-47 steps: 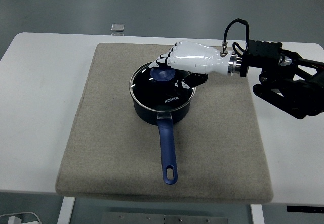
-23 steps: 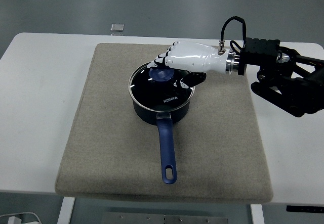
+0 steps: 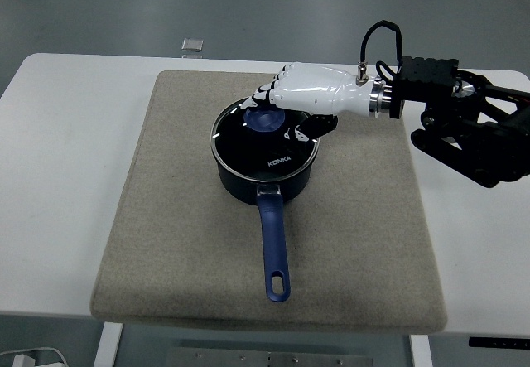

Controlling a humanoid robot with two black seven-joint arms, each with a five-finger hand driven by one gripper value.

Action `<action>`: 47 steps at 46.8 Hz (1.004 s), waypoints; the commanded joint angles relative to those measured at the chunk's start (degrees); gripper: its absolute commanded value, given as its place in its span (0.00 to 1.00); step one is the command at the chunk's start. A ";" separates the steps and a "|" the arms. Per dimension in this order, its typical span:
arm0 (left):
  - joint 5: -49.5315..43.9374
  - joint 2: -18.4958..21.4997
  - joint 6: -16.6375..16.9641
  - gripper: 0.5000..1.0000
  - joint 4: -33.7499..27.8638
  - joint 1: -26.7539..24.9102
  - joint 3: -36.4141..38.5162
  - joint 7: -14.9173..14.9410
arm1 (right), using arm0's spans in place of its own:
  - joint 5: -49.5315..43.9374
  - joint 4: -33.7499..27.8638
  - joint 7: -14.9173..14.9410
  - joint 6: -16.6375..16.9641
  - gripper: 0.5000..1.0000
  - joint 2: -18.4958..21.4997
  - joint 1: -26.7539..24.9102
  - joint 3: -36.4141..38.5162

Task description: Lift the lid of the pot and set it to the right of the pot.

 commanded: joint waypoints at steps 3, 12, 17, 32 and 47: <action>0.00 0.00 0.00 1.00 0.00 -0.02 0.00 0.00 | 0.06 -0.01 0.00 0.17 0.00 0.06 0.58 -0.06; 0.00 0.00 0.00 1.00 0.00 -0.02 0.00 0.00 | 0.06 -0.01 0.00 0.43 0.00 -0.03 0.67 -0.06; 0.00 0.00 0.00 1.00 0.00 -0.02 0.00 0.00 | 0.06 -0.01 0.00 0.43 0.00 -0.11 0.76 0.02; 0.00 0.00 0.00 1.00 0.00 -0.02 0.00 0.00 | 0.94 -1.77 0.00 1.22 0.00 -0.46 2.69 0.20; 0.00 0.00 0.00 1.00 0.00 -0.02 0.00 0.00 | 1.29 -8.27 0.00 1.22 0.00 -0.38 4.36 0.38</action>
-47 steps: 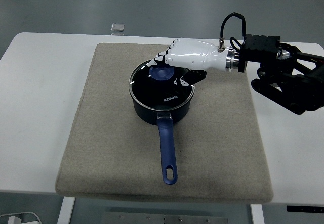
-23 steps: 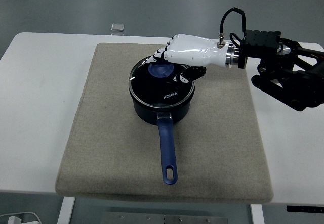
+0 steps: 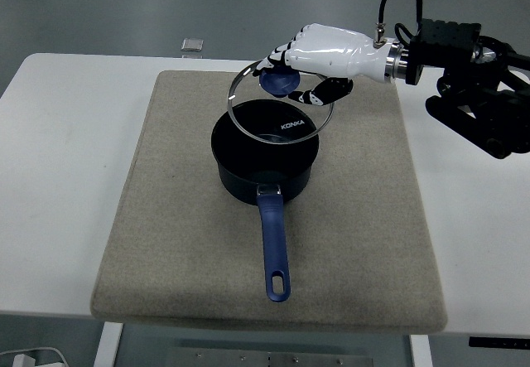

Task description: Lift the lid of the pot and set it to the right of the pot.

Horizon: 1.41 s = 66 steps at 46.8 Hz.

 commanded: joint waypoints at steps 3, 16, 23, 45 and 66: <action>0.01 0.00 0.00 1.00 0.00 -0.03 0.00 0.00 | 0.01 -2.04 0.01 0.28 0.00 -0.04 0.40 0.14; 0.01 0.00 0.00 1.00 0.00 -0.03 0.00 0.00 | 0.10 -7.93 0.01 0.63 0.00 -0.39 1.11 0.23; 0.01 0.00 0.00 1.00 0.00 0.05 0.00 0.00 | 0.10 -9.34 0.01 0.72 0.00 -0.66 1.11 0.14; 0.01 0.00 0.00 1.00 0.00 -0.03 0.00 0.00 | 0.10 -13.65 0.01 0.81 0.00 -1.45 0.49 -0.30; 0.01 0.00 0.00 1.00 0.00 -0.03 0.00 0.00 | 0.10 -13.82 0.01 1.77 0.00 -3.65 -1.44 -5.22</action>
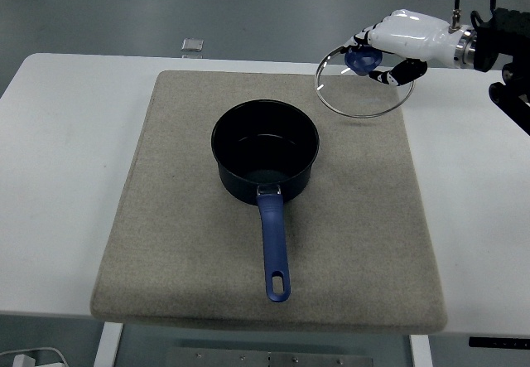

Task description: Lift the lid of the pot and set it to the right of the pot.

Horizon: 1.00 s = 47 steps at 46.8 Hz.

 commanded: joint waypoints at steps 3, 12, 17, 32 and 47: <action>0.00 0.00 0.00 1.00 0.00 -0.04 0.00 0.00 | -0.01 0.22 0.00 0.13 0.00 -0.53 -0.86 -1.51; 0.00 0.00 0.00 1.00 0.00 -0.04 0.00 0.00 | 4.65 0.57 0.00 0.92 0.00 -1.41 -1.65 -3.70; 0.00 0.00 0.00 1.00 0.00 -0.04 0.00 0.00 | 5.35 0.57 0.00 0.39 0.00 -1.32 -1.65 -5.73; 0.00 0.00 0.00 1.00 0.00 -0.04 0.00 0.00 | 7.81 0.74 0.00 -1.01 0.00 -0.71 -3.32 -5.46; 0.00 0.00 0.00 1.00 0.00 0.05 0.00 0.00 | 10.71 0.66 0.00 -2.68 0.00 -0.36 -4.82 -5.11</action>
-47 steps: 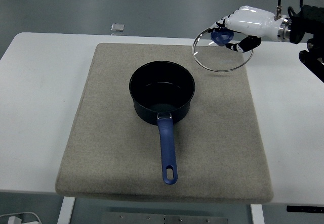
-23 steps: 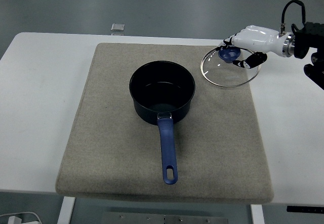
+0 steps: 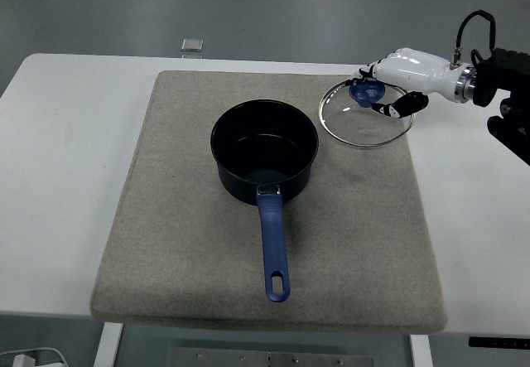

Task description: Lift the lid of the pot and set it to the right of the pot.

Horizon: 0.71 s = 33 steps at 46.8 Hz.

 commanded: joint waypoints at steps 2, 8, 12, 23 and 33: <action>0.00 0.00 0.00 1.00 0.00 -0.01 0.00 0.00 | 1.53 -0.07 -0.02 -0.44 0.00 0.00 -0.32 0.04; 0.00 0.00 0.00 1.00 0.00 -0.01 0.00 0.00 | 1.97 -0.07 -0.02 -1.41 0.00 0.27 -1.73 0.13; 0.00 0.00 0.00 1.00 0.00 0.07 0.00 0.00 | 2.06 -0.15 -0.02 -2.02 0.00 0.27 -1.90 0.30; 0.00 0.00 0.00 1.00 0.00 0.07 0.00 0.00 | 4.17 -0.24 -0.02 -4.22 0.00 0.70 -3.22 0.13; 0.00 0.00 0.00 1.00 0.00 0.07 0.00 0.00 | 4.25 -0.42 -0.02 -4.22 0.00 0.79 -3.31 0.30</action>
